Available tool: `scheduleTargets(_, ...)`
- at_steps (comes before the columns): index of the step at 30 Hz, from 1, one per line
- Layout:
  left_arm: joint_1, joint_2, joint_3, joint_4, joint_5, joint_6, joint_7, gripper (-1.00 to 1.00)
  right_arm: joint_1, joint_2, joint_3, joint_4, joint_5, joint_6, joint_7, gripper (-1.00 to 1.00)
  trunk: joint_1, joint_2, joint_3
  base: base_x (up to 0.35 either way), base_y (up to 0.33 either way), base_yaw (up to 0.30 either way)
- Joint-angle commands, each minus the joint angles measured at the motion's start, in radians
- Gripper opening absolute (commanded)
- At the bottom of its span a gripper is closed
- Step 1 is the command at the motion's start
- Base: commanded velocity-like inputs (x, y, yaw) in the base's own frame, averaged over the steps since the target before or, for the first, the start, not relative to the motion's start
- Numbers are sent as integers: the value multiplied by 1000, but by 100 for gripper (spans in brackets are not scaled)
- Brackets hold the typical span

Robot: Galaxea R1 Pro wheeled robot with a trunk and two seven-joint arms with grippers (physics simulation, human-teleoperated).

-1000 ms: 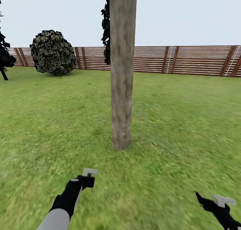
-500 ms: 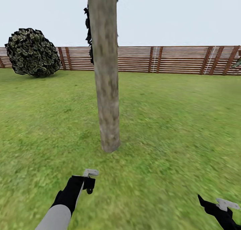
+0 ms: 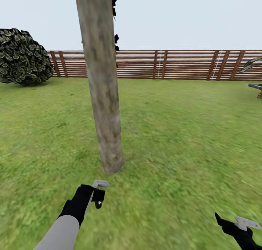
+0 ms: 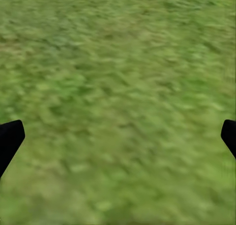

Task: In the garden, pick up the pesticide atomizer on the floor and spray pesticide onto both trees until each tree trunk is fully covered.

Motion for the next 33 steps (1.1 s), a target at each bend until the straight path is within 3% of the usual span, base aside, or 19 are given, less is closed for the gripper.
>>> scheduleTargets(1,0,0,0,0,0,7,0,-100,0,1,0,0,0,0,0,100,0,0,0,38,0,-2)
scheduleTargets(8,-10,3,-2,-10,-1,38,0,-100,0,1,1,0,0,0,0,100,0,0,-6,9,0,0)
scheduleTargets(9,-44,4,-1,-7,0,69,0,-100,0,1,1,0,1,0,0,100,0,0,-8,0,0,0)
scheduleTargets(12,-70,3,-1,-5,0,111,0,-100,0,1,1,0,1,0,0,100,0,0,-12,0,0,0)
scheduleTargets(18,-115,3,0,2,2,139,0,-100,0,1,1,0,0,0,0,100,0,0,-16,0,0,0)
scheduleTargets(33,-109,15,0,6,0,137,0,-100,0,1,2,0,1,-2,0,100,0,0,-16,40,47,0)
